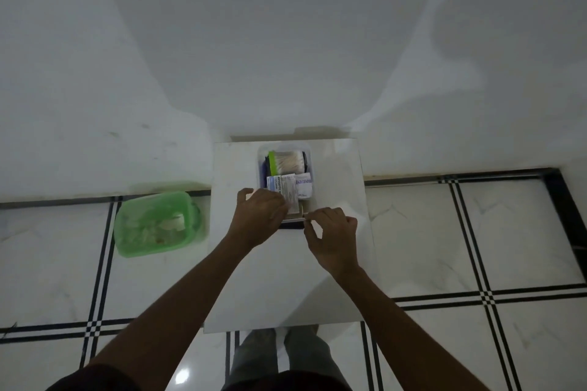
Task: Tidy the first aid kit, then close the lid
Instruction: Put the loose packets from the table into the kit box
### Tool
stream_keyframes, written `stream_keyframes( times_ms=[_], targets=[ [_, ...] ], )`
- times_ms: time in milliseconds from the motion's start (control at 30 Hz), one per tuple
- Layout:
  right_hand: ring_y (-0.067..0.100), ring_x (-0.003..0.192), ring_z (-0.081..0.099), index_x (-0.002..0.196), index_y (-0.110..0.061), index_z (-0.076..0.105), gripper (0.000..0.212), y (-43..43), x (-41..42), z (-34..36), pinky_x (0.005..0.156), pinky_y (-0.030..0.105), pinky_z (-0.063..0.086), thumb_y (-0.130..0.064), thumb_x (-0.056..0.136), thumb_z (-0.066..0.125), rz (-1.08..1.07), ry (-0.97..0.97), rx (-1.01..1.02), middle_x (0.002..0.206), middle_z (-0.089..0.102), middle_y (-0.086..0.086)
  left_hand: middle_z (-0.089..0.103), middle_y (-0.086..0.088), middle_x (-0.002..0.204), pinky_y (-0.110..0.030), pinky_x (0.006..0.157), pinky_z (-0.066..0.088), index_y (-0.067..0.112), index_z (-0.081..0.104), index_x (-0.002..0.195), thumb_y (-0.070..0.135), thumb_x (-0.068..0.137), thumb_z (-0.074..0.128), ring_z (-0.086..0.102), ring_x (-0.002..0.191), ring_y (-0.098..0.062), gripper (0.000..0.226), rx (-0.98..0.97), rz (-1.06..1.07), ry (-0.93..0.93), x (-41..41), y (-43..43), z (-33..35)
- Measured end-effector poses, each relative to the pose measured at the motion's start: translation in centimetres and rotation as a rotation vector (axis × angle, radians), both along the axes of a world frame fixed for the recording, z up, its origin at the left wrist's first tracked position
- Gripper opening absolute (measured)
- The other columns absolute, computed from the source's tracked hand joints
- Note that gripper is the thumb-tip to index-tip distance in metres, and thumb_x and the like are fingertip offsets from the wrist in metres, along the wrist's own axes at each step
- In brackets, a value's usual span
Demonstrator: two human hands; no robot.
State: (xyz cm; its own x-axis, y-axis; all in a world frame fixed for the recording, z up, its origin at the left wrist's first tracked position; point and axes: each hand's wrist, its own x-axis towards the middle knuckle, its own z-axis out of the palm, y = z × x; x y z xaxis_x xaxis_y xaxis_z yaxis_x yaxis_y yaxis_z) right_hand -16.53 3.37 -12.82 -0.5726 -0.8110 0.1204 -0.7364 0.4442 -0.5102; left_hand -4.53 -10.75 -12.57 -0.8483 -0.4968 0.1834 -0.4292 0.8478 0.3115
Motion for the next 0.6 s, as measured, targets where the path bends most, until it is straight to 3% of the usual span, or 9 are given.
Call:
stream_keyframes(
  times_ms=[100,167,233,267,367,433,467,533,600],
  targets=[
    [0.019,0.08,0.063,0.088,-0.014,0.07,0.008,-0.8,0.0,0.3,0.072,0.025,0.041,-0.015,0.08,0.071,-0.04,-0.141,-0.043,0.086,0.073,0.003,0.067,-0.014,0.109,-0.043,0.085,0.051,0.007,0.064,0.107,0.02,0.087,0.062,0.06,0.101,-0.029,0.024,0.221,0.294,0.16,-0.3,0.2,0.1],
    [0.017,0.08,0.061,0.094,-0.008,0.068,0.009,-1.3,-0.3,0.5,0.072,0.016,0.044,-0.009,0.085,0.066,-0.142,-0.315,-0.125,0.089,0.07,0.006,0.058,-0.013,0.121,-0.037,0.091,0.047,0.007,0.054,0.124,0.024,0.091,0.058,0.053,0.11,-0.026,0.037,0.502,0.596,0.221,-0.8,0.0,0.4],
    [0.014,0.079,0.06,0.097,-0.005,0.067,0.011,-1.9,-0.7,0.2,0.068,0.003,0.043,-0.006,0.087,0.062,-0.322,-0.462,-0.174,0.089,0.068,0.007,0.058,-0.014,0.125,-0.041,0.092,0.051,0.007,0.046,0.134,0.026,0.093,0.054,0.058,0.112,-0.028,0.046,0.859,0.755,0.106,-1.1,-0.9,0.4],
    [0.015,0.078,0.061,0.098,-0.003,0.067,0.012,-2.2,-1.0,0.0,0.066,0.002,0.045,-0.005,0.088,0.06,-0.431,-0.537,-0.168,0.091,0.069,0.008,0.062,-0.016,0.122,-0.044,0.088,0.055,0.007,0.049,0.131,0.023,0.094,0.051,0.062,0.108,-0.031,0.041,0.985,0.73,0.029,-1.2,-1.3,0.3],
    [0.026,0.083,0.067,0.098,0.001,0.068,0.017,-2.6,-2.0,-1.7,0.07,0.026,0.052,-0.008,0.09,0.056,-0.668,-0.735,-0.05,0.094,0.071,0.017,0.065,-0.019,0.112,-0.049,0.074,0.06,0.001,0.056,0.111,0.013,0.094,0.045,0.067,0.097,-0.035,0.023,1.024,0.622,-0.029,-0.7,-2.0,0.3],
    [0.029,0.08,0.065,0.087,0.007,0.068,0.02,-2.6,-2.2,-2.7,0.069,0.026,0.047,-0.011,0.088,0.062,-0.596,-0.741,0.145,0.088,0.069,0.021,0.065,-0.018,0.107,-0.051,0.068,0.06,0.0,0.055,0.107,0.01,0.094,0.045,0.068,0.091,-0.036,0.019,1.005,0.624,0.025,0.0,-2.0,0.5],
    [0.029,0.07,0.061,0.071,0.008,0.064,0.027,-2.7,-2.2,-3.1,0.061,0.026,0.045,-0.015,0.085,0.067,-0.535,-0.751,0.217,0.074,0.064,0.022,0.065,-0.019,0.107,-0.052,0.066,0.06,0.0,0.055,0.107,0.009,0.094,0.045,0.069,0.088,-0.037,0.019,0.996,0.632,0.058,0.5,-1.9,0.5],
    [0.02,0.048,0.042,0.048,-0.006,0.041,0.049,-3.1,-1.9,-3.6,0.044,0.023,0.031,-0.022,0.08,0.075,-0.469,-0.771,0.281,0.051,0.042,0.009,0.064,-0.021,0.109,-0.054,0.064,0.06,0.001,0.055,0.112,0.009,0.096,0.043,0.069,0.088,-0.038,0.021,0.979,0.659,0.115,1.8,-1.6,0.7],
    [0.013,0.043,0.031,0.048,-0.014,0.031,0.057,-3.8,-1.8,-4.4,0.042,0.022,0.024,-0.029,0.075,0.079,-0.452,-0.738,0.329,0.049,0.031,0.0,0.064,-0.021,0.11,-0.053,0.063,0.06,0.0,0.054,0.114,0.01,0.098,0.041,0.069,0.088,-0.037,0.023,0.934,0.677,0.132,3.3,-1.5,0.8]
  ],
)
